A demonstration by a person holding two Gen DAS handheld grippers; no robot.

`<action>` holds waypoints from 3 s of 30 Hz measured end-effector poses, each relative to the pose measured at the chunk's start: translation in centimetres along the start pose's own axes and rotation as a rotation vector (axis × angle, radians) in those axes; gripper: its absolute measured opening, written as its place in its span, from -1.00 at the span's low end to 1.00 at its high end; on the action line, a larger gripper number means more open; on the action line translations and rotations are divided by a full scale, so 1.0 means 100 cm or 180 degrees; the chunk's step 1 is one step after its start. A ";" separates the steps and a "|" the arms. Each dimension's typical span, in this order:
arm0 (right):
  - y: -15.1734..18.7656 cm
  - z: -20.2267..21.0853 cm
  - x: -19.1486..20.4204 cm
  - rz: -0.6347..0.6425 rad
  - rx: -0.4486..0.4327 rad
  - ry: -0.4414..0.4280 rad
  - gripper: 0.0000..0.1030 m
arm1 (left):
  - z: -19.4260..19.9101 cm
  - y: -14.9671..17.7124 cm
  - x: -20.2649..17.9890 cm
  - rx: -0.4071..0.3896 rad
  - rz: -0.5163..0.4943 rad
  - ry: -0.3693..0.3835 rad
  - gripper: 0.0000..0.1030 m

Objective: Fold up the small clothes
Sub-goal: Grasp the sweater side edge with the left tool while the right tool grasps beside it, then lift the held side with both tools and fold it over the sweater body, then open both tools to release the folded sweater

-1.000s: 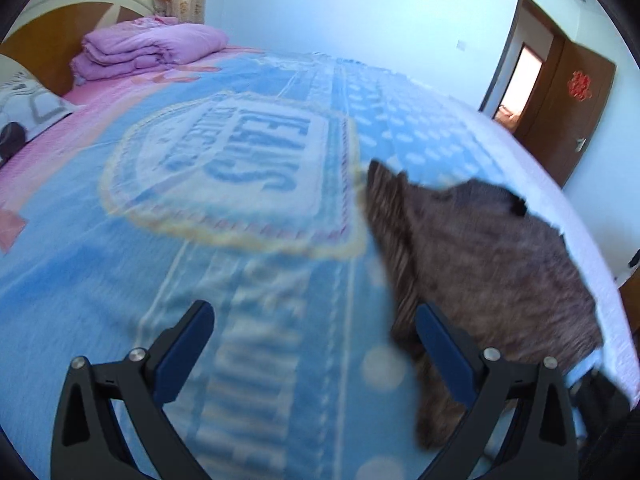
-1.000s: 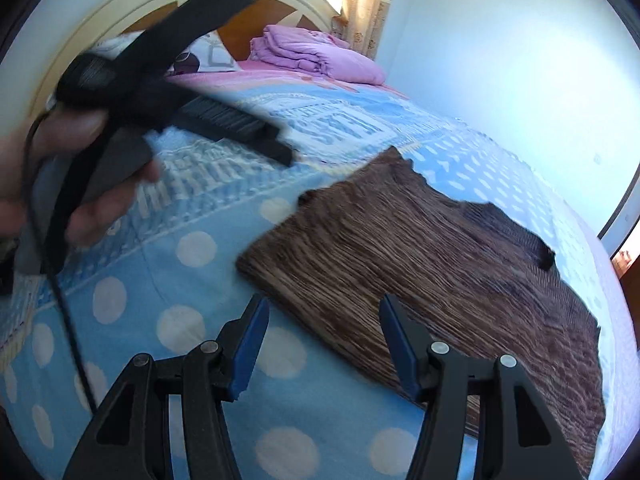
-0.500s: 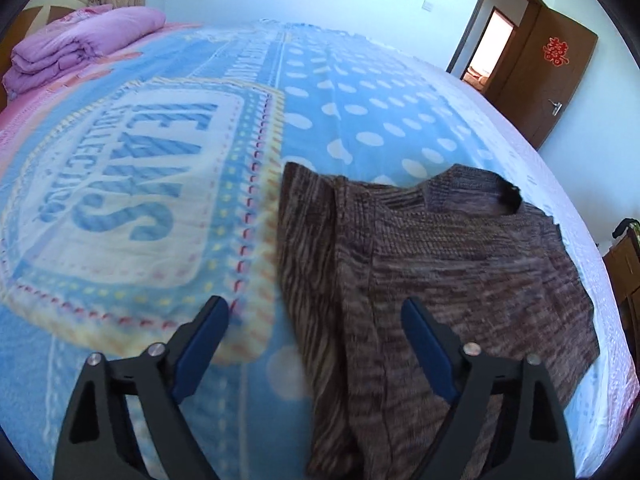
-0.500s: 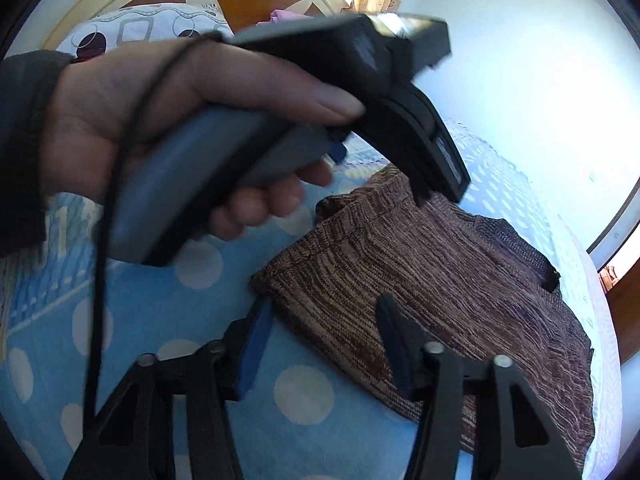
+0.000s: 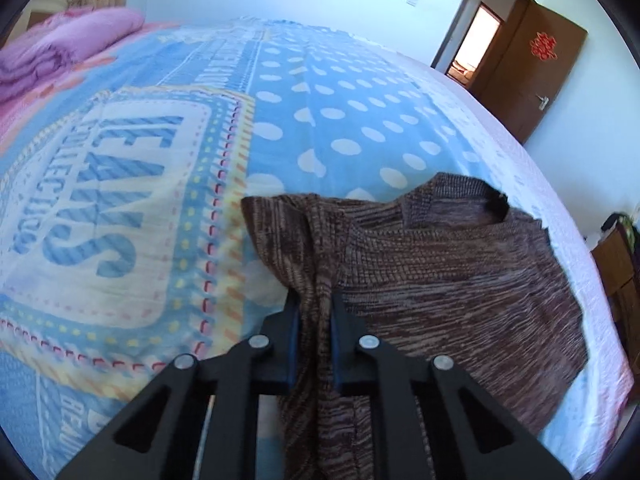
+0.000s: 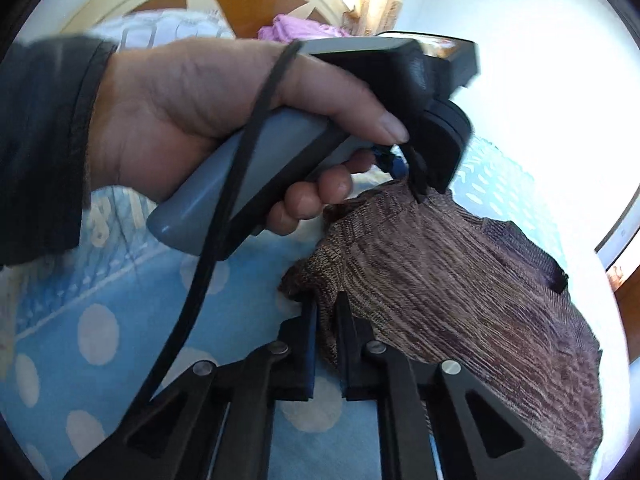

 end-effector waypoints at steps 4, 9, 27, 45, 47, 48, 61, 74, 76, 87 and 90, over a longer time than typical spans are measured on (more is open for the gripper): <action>-0.003 0.015 -0.010 -0.0176 -0.0076 -0.0099 -0.87 | 0.010 -0.003 0.002 0.0035 0.0152 0.0132 -0.75; -0.006 0.028 -0.016 -0.0310 -0.0130 -0.0234 -0.88 | 0.029 -0.011 -0.007 -0.0072 0.0098 0.0096 -0.76; -0.022 0.063 -0.106 -0.1204 -0.0264 -0.0506 -0.89 | 0.048 -0.050 -0.058 -0.0268 0.0420 0.0433 -0.76; 0.022 0.111 -0.211 -0.1955 -0.0321 -0.0423 -0.90 | 0.025 -0.099 -0.179 -0.0295 0.0030 0.0770 -0.77; 0.027 0.118 -0.226 -0.2080 -0.0317 -0.0422 -0.90 | 0.021 -0.102 -0.193 -0.0287 -0.0036 0.0802 -0.77; 0.030 0.121 -0.231 -0.2127 -0.0317 -0.0405 -0.90 | 0.018 -0.103 -0.200 -0.0274 -0.0062 0.0825 -0.77; 0.084 0.122 -0.293 -0.2917 -0.0146 -0.0491 -0.91 | -0.031 -0.107 -0.274 -0.0037 -0.0405 0.0909 -0.77; 0.131 0.116 -0.323 -0.3565 0.0102 -0.0496 -0.91 | -0.075 -0.091 -0.322 0.0062 -0.0918 0.0509 -0.63; 0.135 0.118 -0.325 -0.3618 0.0106 -0.0524 -0.91 | -0.063 -0.090 -0.322 -0.0016 -0.0952 0.0498 -0.50; 0.133 0.161 -0.350 -0.3458 -0.0298 0.0109 -0.79 | -0.003 -0.041 -0.254 -0.0332 -0.1246 -0.0197 0.16; 0.104 0.161 -0.351 -0.3286 -0.0491 0.0068 0.08 | -0.004 -0.019 -0.234 -0.0343 -0.1205 -0.0306 0.33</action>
Point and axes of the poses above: each gripper's, at about its wrist camera, not at the fingertips, and z roughly against the way its jaws point, x to its left, y to its underside, the point moved 10 cm from there along -z, roughly the way its jaws point, and after that the axes turned 15 degrees about -z, right-handed, at the moved point
